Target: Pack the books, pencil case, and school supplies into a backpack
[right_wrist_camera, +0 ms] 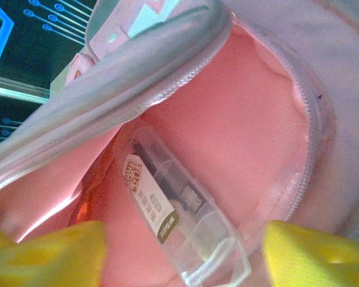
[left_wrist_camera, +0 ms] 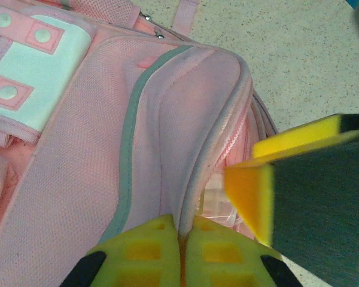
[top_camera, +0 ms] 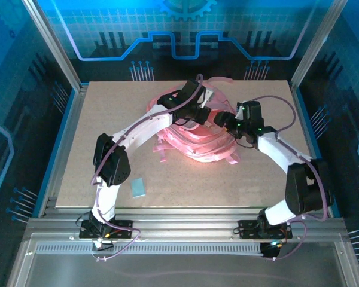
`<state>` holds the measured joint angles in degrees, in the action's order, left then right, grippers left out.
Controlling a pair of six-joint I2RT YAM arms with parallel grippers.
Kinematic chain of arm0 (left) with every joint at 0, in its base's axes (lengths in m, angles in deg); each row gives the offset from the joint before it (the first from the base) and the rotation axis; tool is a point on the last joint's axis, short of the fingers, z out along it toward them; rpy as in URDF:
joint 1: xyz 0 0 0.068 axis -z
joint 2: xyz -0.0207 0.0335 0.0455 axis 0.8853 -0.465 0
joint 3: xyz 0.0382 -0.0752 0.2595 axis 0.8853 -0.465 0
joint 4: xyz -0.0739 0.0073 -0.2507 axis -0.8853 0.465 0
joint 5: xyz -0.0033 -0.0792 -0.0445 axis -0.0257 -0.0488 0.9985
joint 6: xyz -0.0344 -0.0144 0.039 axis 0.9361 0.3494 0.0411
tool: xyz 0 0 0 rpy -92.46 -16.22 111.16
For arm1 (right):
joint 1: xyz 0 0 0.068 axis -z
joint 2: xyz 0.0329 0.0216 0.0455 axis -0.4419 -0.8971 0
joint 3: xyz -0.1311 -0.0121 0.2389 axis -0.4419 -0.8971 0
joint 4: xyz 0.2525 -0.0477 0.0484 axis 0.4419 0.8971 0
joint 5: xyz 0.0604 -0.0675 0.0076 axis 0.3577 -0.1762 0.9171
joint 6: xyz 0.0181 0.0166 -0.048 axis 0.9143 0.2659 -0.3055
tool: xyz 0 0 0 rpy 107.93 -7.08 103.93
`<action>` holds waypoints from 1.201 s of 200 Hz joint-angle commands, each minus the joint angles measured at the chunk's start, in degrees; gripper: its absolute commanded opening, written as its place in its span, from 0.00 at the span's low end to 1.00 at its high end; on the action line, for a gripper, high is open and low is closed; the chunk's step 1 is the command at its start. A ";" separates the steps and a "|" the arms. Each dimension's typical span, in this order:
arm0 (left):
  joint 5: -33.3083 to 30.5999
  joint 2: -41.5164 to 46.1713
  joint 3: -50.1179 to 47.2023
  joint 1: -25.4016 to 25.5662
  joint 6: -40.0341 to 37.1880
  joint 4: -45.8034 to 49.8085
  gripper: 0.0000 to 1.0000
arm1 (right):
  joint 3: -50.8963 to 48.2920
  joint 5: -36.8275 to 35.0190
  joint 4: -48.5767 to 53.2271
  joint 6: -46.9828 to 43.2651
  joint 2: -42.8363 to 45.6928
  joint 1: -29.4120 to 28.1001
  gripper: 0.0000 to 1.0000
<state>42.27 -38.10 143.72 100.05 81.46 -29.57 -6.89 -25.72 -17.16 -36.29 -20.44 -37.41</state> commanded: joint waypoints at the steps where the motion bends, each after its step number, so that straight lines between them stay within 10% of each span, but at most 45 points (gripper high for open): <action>1: 2.85 4.68 0.08 0.57 1.10 -3.99 0.00 | -0.85 -2.50 6.69 -7.68 3.32 0.62 0.51; 155: 11.58 3.72 0.52 0.78 3.49 -2.34 0.00 | 12.37 -1.92 -6.48 -6.71 -15.58 -3.27 0.28; 240: 9.42 3.76 -0.79 0.69 1.40 -1.49 0.00 | 13.14 -6.00 -6.58 -7.56 -17.60 -3.26 0.47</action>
<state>46.79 -38.10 143.43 99.09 83.49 -29.29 4.09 -30.55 -20.83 -42.83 -37.21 -40.12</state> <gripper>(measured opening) 0.072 0.425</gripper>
